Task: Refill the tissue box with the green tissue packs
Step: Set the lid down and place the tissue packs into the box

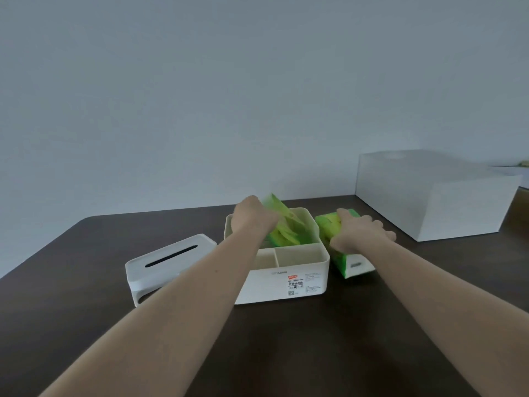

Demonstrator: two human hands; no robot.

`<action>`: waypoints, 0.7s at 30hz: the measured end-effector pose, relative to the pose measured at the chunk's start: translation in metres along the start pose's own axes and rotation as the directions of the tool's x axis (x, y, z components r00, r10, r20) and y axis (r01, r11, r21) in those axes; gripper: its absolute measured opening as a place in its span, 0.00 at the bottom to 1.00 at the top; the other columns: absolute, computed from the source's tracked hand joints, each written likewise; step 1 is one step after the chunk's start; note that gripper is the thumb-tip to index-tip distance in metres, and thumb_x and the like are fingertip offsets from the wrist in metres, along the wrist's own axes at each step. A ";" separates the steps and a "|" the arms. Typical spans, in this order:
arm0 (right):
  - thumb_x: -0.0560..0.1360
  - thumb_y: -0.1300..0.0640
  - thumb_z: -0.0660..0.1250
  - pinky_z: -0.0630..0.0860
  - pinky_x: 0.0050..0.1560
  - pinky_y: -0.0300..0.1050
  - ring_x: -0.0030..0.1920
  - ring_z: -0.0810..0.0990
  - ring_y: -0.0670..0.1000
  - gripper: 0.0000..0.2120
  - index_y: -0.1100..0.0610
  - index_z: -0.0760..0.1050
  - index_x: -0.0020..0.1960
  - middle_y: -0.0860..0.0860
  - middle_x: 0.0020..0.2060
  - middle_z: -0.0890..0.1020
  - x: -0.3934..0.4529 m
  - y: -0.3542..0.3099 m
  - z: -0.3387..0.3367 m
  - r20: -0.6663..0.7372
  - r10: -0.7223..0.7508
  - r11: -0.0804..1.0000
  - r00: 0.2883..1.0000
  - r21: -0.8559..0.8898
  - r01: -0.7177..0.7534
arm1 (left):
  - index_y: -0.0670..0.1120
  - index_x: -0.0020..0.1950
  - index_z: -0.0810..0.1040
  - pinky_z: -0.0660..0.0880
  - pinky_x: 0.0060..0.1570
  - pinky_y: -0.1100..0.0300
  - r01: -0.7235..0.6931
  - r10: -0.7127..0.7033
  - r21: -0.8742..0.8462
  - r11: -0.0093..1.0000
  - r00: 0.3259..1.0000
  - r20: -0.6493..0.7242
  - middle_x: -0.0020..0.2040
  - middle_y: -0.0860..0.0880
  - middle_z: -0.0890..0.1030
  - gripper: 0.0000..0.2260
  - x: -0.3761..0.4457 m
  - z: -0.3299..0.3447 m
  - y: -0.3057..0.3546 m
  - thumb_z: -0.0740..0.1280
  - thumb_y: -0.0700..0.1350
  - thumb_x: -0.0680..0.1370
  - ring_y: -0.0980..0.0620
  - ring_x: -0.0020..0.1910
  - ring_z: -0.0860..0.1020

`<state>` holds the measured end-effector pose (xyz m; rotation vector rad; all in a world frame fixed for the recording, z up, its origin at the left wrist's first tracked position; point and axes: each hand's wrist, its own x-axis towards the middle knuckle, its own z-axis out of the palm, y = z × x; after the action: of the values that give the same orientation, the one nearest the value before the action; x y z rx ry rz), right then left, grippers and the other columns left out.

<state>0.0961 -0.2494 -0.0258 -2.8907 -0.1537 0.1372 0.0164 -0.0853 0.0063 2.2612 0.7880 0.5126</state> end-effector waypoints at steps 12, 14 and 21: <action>0.64 0.45 0.70 0.66 0.64 0.60 0.68 0.67 0.63 0.44 0.36 0.51 0.74 0.56 0.69 0.66 0.009 -0.032 -0.045 -0.358 -0.324 0.897 0.876 0.178 0.404 | 0.41 0.55 0.69 0.68 0.44 0.57 0.056 -0.346 -0.656 0.752 0.881 -0.321 0.49 0.45 0.73 0.08 0.069 -0.049 -0.048 0.58 0.43 0.79 0.47 0.44 0.70; 0.64 0.46 0.71 0.64 0.64 0.60 0.68 0.66 0.62 0.43 0.35 0.52 0.73 0.54 0.70 0.65 0.006 -0.040 -0.048 -0.364 -0.447 0.861 0.818 0.075 0.503 | 0.37 0.65 0.68 0.66 0.43 0.58 0.160 -0.383 -0.599 0.785 0.884 -0.267 0.54 0.39 0.74 0.16 0.082 -0.044 -0.063 0.56 0.39 0.79 0.48 0.40 0.68; 0.65 0.46 0.73 0.60 0.67 0.57 0.69 0.64 0.58 0.45 0.34 0.51 0.74 0.50 0.72 0.61 0.001 -0.059 -0.057 -0.236 -0.718 0.684 0.654 -0.071 0.726 | 0.34 0.69 0.63 0.74 0.51 0.52 0.361 -0.472 -0.466 0.808 0.869 -0.145 0.57 0.37 0.75 0.19 0.115 -0.024 -0.105 0.56 0.36 0.78 0.40 0.53 0.76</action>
<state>0.0974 -0.2056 0.0438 -2.5373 -1.2217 -0.3639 0.0469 0.0629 -0.0360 1.5682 1.1488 0.6908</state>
